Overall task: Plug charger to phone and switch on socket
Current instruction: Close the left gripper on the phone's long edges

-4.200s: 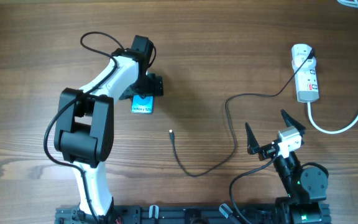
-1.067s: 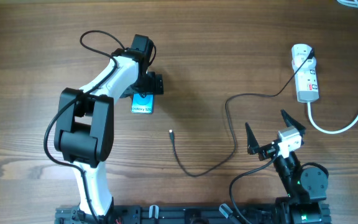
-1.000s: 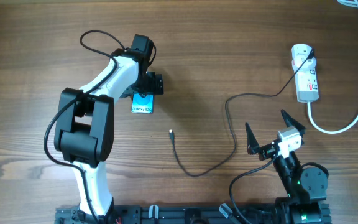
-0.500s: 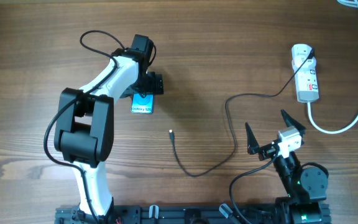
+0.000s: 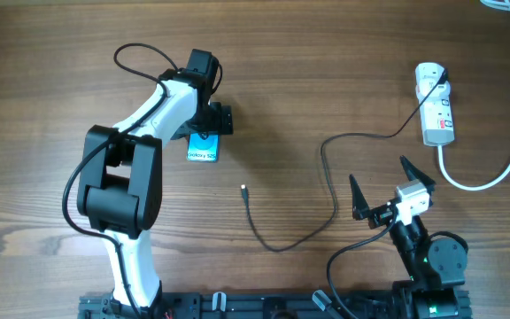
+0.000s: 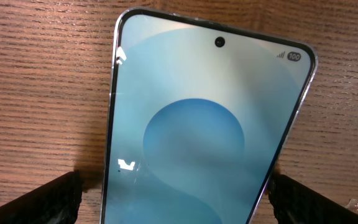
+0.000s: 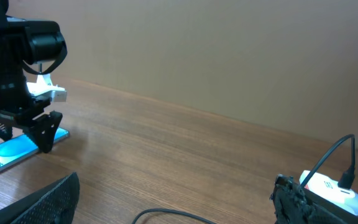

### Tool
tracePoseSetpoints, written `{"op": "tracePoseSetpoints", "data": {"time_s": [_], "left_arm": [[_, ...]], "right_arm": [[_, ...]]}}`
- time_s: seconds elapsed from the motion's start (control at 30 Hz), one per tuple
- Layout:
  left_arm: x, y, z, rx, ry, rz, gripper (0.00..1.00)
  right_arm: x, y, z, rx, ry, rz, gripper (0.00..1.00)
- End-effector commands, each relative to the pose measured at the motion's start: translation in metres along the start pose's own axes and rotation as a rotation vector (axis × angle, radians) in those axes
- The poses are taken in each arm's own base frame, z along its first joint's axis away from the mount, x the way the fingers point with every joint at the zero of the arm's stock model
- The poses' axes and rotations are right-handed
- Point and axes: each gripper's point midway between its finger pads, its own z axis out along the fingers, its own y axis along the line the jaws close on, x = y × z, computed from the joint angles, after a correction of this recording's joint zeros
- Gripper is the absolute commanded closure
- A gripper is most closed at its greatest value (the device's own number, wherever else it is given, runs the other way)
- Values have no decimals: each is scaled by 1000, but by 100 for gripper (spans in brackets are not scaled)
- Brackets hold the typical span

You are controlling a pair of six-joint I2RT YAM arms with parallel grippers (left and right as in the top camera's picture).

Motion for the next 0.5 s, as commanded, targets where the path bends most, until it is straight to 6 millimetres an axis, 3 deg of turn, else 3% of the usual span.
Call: {"op": "tracePoseSetpoints", "data": {"time_s": [0.0, 0.17, 0.37, 0.47], "left_arm": [[7, 5, 13, -25, 29, 6, 0], [-11, 0, -1, -7, -35, 2, 0], [-7, 1, 0, -12, -18, 2, 0], [6, 5, 9, -23, 15, 8, 1]], "right_arm": [[-2, 3, 0, -15, -10, -7, 0], [-2, 3, 0, -15, -10, -7, 0], [-2, 3, 0, -15, -10, -8, 0], [-2, 3, 0, -15, -10, -7, 0]]}}
